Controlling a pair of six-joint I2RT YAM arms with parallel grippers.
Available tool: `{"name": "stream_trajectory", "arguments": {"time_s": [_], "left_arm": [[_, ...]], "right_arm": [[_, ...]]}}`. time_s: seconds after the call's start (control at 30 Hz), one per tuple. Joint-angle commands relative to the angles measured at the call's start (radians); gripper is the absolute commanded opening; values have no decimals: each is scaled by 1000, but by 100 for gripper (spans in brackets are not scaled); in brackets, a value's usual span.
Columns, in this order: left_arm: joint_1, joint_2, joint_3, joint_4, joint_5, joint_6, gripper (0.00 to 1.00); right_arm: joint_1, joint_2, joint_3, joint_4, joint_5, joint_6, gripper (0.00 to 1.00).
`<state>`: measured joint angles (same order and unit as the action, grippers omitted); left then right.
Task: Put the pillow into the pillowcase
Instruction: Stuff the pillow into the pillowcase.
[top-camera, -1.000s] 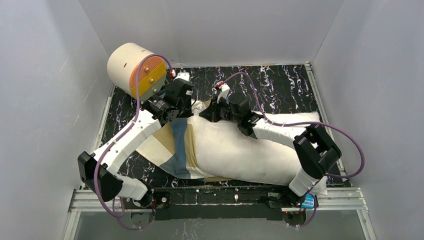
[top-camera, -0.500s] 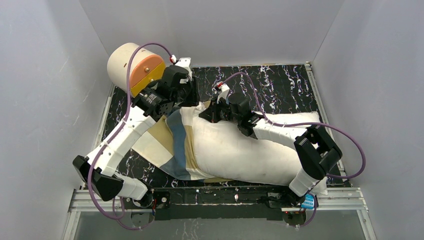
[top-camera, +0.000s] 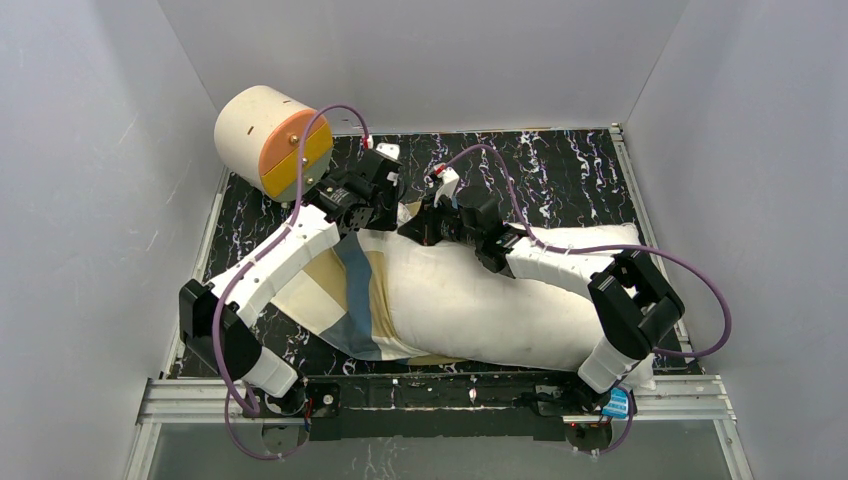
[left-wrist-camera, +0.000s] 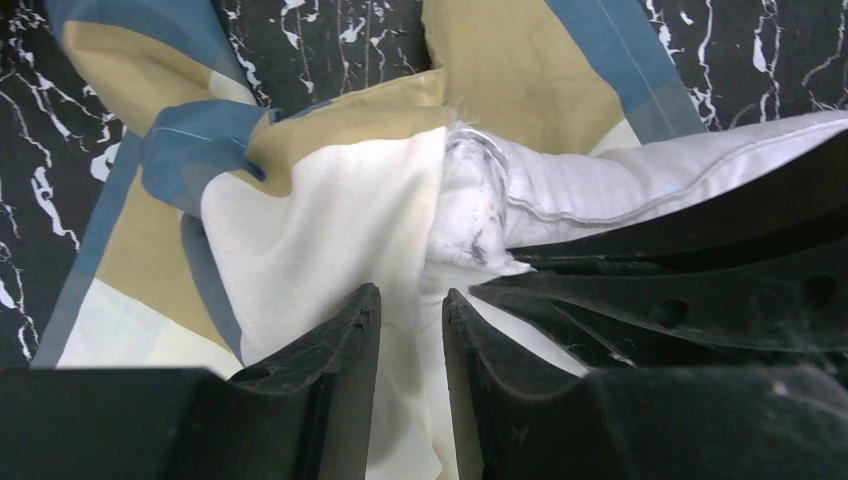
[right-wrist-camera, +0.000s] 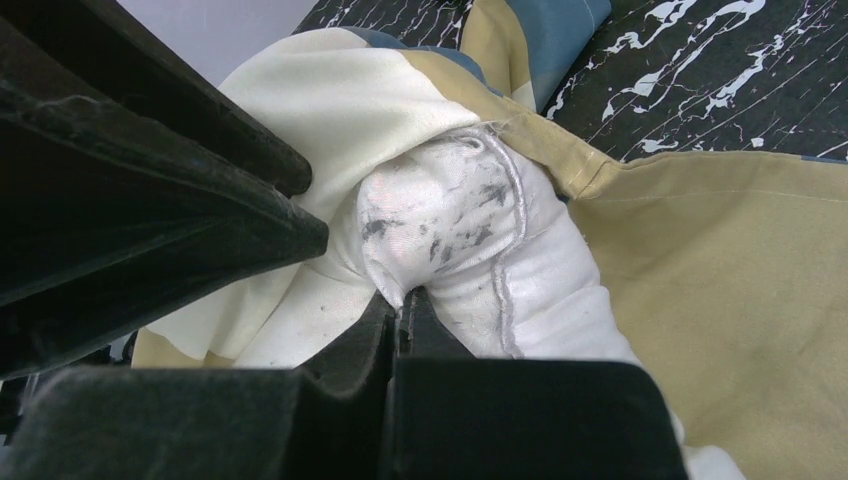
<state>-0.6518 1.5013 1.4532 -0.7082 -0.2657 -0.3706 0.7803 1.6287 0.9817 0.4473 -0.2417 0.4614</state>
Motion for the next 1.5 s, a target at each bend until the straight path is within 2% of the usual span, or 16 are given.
{"name": "stream_trajectory", "arguments": {"time_s": [0.0, 0.2, 0.43, 0.5, 0.63, 0.87, 1.03, 1.17, 1.27, 1.37, 1.47], "left_arm": [[-1, -41, -16, 12, -112, 42, 29], [-2, -25, -48, 38, -119, 65, 33], [-2, 6, -30, 89, -92, 77, 31], [-1, 21, -9, 96, -93, 82, 26], [-2, 52, 53, 96, -75, 101, 0], [-1, 44, 206, 148, 86, 46, 0], [2, 73, 231, 175, 101, 28, 0], [2, 53, 210, 225, 247, -66, 0], [1, -20, 110, 333, 397, -202, 0], [2, -87, 26, 404, 430, -290, 0], [8, -84, 12, 382, 405, -280, 0]], "right_arm": [[22, -24, 12, -89, -33, 1, 1], [22, -17, 15, -83, -38, 10, 1], [22, -17, 11, -70, -65, 34, 1], [22, -24, 5, -67, -68, 42, 1], [22, -37, -8, -66, -72, 43, 1], [33, -14, -37, -40, -142, 100, 1], [58, 7, -46, -33, -136, 112, 1], [62, -3, -62, -37, -55, 130, 1], [56, -13, -61, -31, 43, 153, 1], [34, -3, -28, -47, 113, 192, 1], [22, 8, -5, -45, 192, 218, 1]]}}
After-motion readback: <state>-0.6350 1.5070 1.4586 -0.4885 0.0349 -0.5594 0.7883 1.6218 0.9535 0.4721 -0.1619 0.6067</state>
